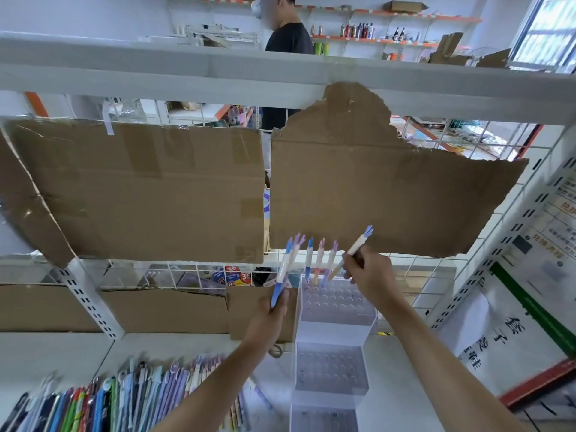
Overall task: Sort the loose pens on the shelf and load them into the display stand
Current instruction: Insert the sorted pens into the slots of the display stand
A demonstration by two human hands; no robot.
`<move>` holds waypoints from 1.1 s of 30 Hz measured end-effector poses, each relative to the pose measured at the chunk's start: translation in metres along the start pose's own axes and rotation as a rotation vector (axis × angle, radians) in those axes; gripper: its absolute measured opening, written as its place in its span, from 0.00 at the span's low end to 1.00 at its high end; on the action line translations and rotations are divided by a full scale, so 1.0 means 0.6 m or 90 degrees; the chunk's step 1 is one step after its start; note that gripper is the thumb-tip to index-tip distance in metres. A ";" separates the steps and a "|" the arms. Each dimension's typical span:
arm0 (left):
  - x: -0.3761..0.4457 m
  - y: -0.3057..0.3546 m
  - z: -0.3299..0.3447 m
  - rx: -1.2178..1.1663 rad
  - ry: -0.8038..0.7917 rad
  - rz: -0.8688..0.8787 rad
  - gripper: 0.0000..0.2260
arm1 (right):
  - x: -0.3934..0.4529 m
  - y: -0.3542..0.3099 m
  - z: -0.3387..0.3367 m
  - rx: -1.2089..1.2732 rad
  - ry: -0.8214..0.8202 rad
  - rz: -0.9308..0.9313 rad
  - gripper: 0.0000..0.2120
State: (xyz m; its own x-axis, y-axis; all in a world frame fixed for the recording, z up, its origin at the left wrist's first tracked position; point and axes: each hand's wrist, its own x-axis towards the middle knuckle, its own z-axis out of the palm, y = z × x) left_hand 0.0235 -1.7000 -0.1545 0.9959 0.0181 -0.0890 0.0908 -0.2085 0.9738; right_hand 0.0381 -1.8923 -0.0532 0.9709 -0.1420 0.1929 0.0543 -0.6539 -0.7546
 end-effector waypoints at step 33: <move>-0.022 0.032 0.035 -0.089 -0.145 0.016 0.12 | -0.035 -0.005 0.036 0.107 -0.198 0.074 0.12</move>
State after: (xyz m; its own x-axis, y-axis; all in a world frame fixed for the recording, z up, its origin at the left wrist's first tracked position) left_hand 0.0122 -1.7247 -0.1391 0.9732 -0.2097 -0.0943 0.0816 -0.0686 0.9943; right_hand 0.0225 -1.8711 -0.0685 0.9959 0.0414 -0.0808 -0.0483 -0.5118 -0.8578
